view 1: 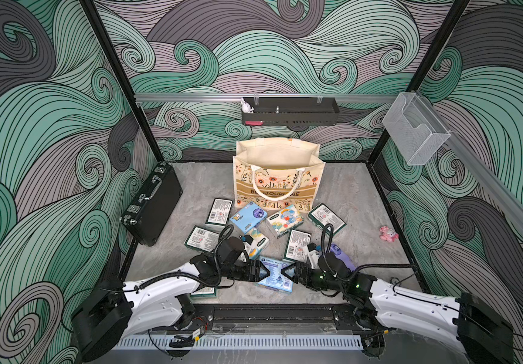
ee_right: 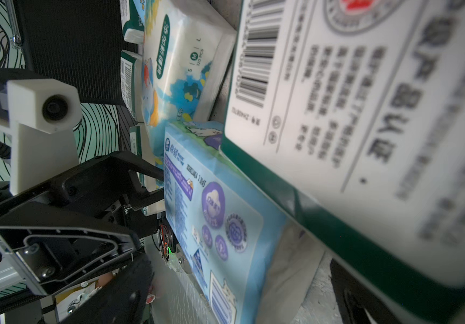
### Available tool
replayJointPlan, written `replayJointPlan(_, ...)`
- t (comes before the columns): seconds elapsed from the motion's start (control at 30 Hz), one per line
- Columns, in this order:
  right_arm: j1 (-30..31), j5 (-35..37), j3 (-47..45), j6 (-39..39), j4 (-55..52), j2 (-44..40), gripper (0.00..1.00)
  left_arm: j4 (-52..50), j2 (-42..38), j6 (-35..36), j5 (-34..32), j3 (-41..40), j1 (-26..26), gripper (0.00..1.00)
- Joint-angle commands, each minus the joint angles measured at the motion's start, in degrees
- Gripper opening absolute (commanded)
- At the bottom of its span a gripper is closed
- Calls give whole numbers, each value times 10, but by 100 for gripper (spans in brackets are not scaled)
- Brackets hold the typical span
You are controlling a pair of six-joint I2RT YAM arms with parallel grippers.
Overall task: Put tissues into the canvas bag
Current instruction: Pick up the pack of facial tissues from the center of the board.
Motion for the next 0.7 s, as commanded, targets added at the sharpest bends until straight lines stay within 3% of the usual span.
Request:
replayJointPlan(0.0,1,8,-9,5,-28,-10,99,7,3,-5,-24,19,-8,69)
replayJointPlan(0.1,1,12,-13,4,-44,-16,99,-18,2,-1,-52,15,-7,58)
replayJointPlan(0.37,1,13,-30,9,-32,-21,99,-42,23,27,-88,11,-6,47)
replayJointPlan(0.67,-2,-22,-33,16,61,61,99,-33,47,29,-101,-18,-6,34)
